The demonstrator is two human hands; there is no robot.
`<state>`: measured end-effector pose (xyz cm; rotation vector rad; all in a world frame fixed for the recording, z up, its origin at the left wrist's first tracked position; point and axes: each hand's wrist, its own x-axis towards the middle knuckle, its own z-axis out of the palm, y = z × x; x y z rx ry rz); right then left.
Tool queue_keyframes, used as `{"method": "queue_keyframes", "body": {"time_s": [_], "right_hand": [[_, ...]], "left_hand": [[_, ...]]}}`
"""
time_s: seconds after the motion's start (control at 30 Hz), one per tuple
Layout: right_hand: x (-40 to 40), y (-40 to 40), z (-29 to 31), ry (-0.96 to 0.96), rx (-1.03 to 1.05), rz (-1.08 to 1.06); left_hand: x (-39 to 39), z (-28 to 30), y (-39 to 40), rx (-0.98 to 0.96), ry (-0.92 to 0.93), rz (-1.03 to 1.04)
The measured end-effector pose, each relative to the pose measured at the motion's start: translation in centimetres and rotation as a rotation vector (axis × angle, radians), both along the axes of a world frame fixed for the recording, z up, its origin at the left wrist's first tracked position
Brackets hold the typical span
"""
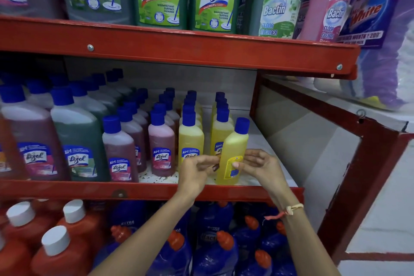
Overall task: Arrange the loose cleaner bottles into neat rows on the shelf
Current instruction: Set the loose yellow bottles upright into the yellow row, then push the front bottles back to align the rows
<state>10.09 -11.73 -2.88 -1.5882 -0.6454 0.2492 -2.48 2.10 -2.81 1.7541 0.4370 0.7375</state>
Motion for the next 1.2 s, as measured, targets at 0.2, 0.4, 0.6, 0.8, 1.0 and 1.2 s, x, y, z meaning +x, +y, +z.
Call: {"method": "queue_keyframes", "body": {"time_s": [0.2, 0.4, 0.6, 0.8, 1.0, 1.2], "right_hand": [[-3.4, 1.6, -0.3, -0.188, -0.157, -0.066], [-2.7, 2.9, -1.2, -0.168, -0.102, -0.097], [-0.1, 2.4, -1.1, -0.121, -0.09, 0.096], [0.3, 2.4, -1.1, -0.147, -0.048, 0.015], [-3.5, 2.7, -1.1, -0.181, 0.049, -0.285], [-11.5, 7.2, -1.3, -0.143, 0.222, -0.131]], "left_hand": [[-0.1, -0.3, 0.4, -0.043, 0.017, -0.022], [-0.6, -0.3, 0.5, -0.009, 0.037, -0.043], [0.0, -0.9, 0.3, -0.073, 0.053, -0.064], [-0.2, -0.8, 0.2, -0.055, 0.075, -0.071], [-3.3, -0.9, 0.5, -0.044, -0.014, -0.065], [-8.3, -2.8, 3.5, -0.139, -0.252, 0.294]]}}
